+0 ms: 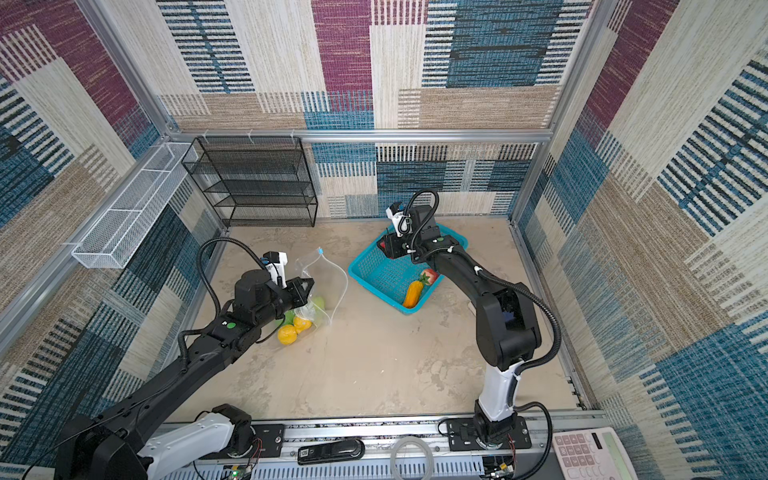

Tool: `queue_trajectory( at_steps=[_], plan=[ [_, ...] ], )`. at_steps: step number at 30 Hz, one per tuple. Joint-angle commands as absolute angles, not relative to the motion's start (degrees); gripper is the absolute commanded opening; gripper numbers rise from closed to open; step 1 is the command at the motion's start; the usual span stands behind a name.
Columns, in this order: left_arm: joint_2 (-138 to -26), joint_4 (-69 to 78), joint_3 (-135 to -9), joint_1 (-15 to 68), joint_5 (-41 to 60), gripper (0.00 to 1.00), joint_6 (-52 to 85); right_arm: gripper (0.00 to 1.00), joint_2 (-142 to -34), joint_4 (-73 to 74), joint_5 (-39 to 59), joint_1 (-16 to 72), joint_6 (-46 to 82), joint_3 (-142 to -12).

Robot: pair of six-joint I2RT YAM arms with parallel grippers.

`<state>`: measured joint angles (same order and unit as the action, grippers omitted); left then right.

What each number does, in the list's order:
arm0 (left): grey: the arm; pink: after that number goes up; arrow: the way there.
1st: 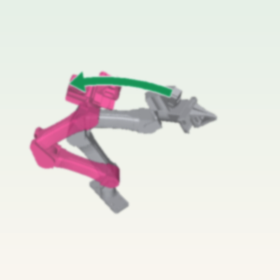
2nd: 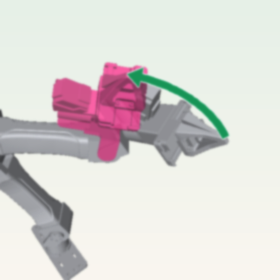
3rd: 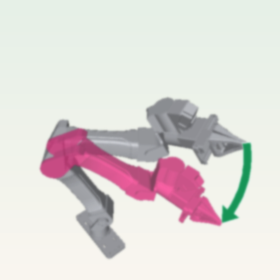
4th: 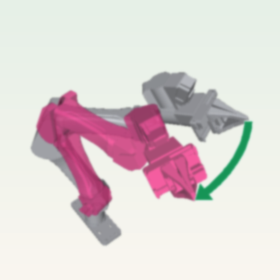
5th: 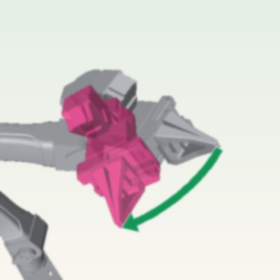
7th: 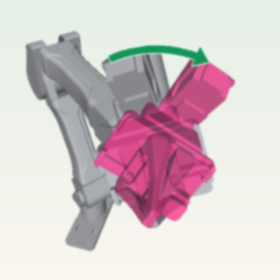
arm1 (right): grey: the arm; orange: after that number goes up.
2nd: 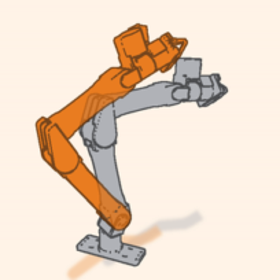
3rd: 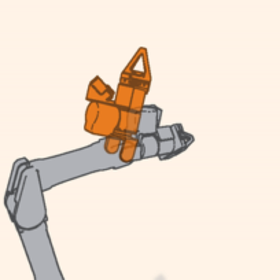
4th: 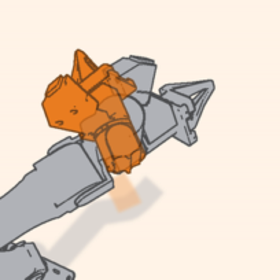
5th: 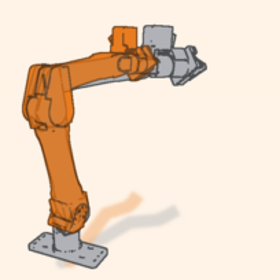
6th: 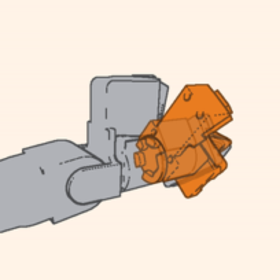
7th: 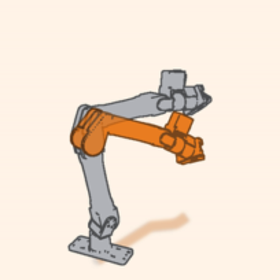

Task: Place the food in the zip-top bag and seal the zipper
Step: 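Carry the red-and-yellow apple into the bag mouth and release it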

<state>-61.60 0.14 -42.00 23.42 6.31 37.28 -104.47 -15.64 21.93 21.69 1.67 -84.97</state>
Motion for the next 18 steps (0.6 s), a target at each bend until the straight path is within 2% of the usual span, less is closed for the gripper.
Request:
queue_trajectory(
  at_steps=[1,9,18],
  plan=[
    [-61.61,0.97,-42.07,23.47,5.89,0.0,36.47,0.54,-102.04,-12.38,27.43,24.61,-0.76,-83.62],
    [-61.61,0.44,-42.61,23.44,6.18,0.0,36.47,0.54,-99.04,-8.23,34.52,33.55,-4.08,-82.35],
    [-60.83,0.0,-42.52,23.47,5.82,0.0,36.14,0.53,-102.24,-5.93,38.01,37.03,-4.53,-82.97]
  ],
)
